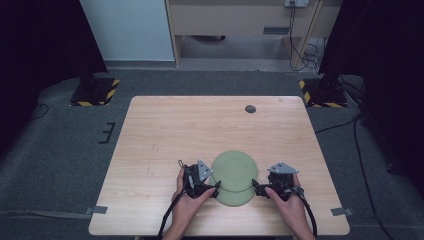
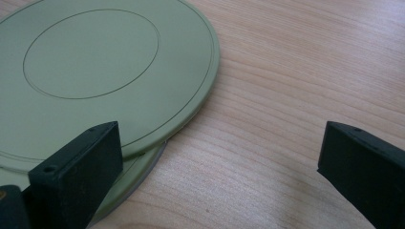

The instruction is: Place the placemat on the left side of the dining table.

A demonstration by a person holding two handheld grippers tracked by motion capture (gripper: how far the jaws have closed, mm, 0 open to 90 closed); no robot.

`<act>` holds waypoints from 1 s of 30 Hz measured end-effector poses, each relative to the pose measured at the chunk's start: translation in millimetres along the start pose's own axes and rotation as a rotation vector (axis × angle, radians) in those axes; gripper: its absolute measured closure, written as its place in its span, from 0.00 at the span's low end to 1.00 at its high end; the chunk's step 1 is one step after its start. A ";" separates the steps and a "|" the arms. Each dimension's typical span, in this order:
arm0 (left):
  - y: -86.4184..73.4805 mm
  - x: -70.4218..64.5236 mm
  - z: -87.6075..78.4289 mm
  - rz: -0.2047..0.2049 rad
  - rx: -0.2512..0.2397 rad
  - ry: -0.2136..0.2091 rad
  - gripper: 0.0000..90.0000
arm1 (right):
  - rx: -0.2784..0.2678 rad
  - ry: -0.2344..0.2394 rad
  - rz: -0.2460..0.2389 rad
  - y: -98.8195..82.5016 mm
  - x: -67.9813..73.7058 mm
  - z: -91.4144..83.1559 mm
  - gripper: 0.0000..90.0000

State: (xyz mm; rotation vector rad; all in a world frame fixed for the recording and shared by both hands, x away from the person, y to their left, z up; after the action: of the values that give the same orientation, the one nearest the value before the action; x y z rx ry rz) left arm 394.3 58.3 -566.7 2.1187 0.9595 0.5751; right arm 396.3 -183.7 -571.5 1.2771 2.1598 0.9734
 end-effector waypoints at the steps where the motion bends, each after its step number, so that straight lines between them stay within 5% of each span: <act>1: 0.3 0.4 0.3 -0.001 0.003 -0.002 0.04 | 0.001 0.002 0.002 0.1 0.0 0.1 0.02; 20: 6.5 4.2 2.7 0.023 0.024 -0.018 0.05 | 0.004 -0.005 0.001 3.3 -1.2 4.3 0.01; 30: 21.3 10.9 4.3 -0.034 -0.004 -0.065 0.06 | 0.006 -0.003 0.006 3.9 -1.6 5.5 0.01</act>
State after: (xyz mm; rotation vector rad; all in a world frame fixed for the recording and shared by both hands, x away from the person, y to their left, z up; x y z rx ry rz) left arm 413.5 55.2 -552.0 2.1008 0.9555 0.4874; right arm 402.9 -182.0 -572.1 1.2878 2.1599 0.9677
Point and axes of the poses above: each handheld gripper's, and its own axes: z roughly forward along the jaws, y roughly out of its top, x roughly to its left, the point moved 6 cm from there along z, roughly forward along the jaws, and after that the axes turned 1 degree about -z, right-handed, at the moved point
